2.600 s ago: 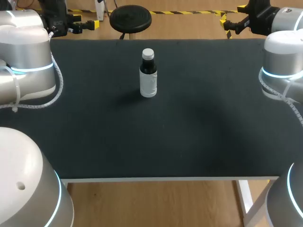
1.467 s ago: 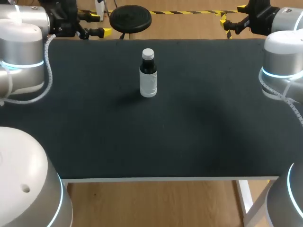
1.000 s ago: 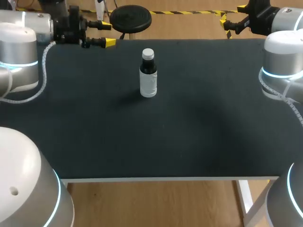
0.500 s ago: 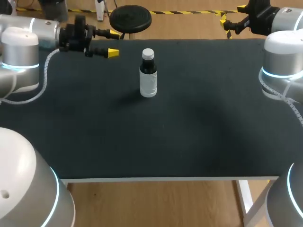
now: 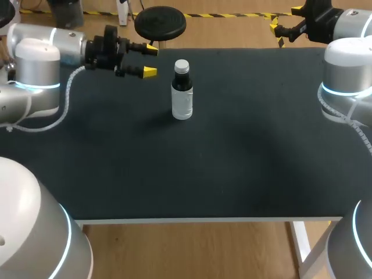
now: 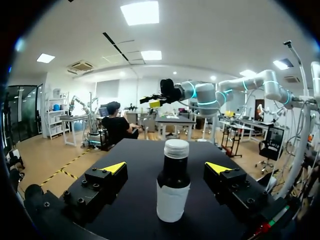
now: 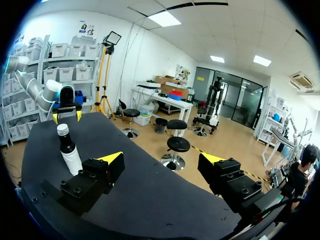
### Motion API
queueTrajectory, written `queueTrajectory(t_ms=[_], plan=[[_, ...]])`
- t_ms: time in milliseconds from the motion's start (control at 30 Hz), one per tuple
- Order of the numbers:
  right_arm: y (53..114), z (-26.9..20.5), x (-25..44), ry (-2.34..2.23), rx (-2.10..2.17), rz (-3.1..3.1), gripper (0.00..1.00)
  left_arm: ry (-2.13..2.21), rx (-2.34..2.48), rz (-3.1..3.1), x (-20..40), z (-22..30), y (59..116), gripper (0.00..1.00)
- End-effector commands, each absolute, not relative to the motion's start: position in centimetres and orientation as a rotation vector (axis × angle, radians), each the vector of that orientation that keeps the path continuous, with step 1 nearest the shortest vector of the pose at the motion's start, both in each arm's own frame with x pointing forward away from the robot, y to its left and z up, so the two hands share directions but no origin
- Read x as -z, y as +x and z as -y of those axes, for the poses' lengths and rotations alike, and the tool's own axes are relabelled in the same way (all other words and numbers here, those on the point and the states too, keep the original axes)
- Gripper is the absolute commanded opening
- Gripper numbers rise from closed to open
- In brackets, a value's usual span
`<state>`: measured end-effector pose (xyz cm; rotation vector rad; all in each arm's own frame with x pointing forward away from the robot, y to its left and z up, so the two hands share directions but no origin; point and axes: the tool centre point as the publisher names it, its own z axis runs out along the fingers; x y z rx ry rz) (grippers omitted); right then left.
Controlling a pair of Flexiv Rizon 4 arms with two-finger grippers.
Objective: Unscrew the bottle cap
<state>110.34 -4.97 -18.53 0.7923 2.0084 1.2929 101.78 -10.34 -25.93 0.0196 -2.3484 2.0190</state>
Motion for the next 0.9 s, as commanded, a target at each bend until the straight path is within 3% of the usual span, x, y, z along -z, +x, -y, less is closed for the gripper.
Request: queueTrajectory(t_ms=[33, 900], plan=[[110.4, 5.0, 18.5, 0.793, -1.291, -2.011, 1.0, 0.019, -2.033, 2.325, 26.8, 11.3, 101.5, 1.0], [110.4, 5.0, 18.5, 0.793, -1.291, -2.011, 1.0, -0.041, -1.997, 2.261, 28.4, 15.8, 100.0, 1.0]])
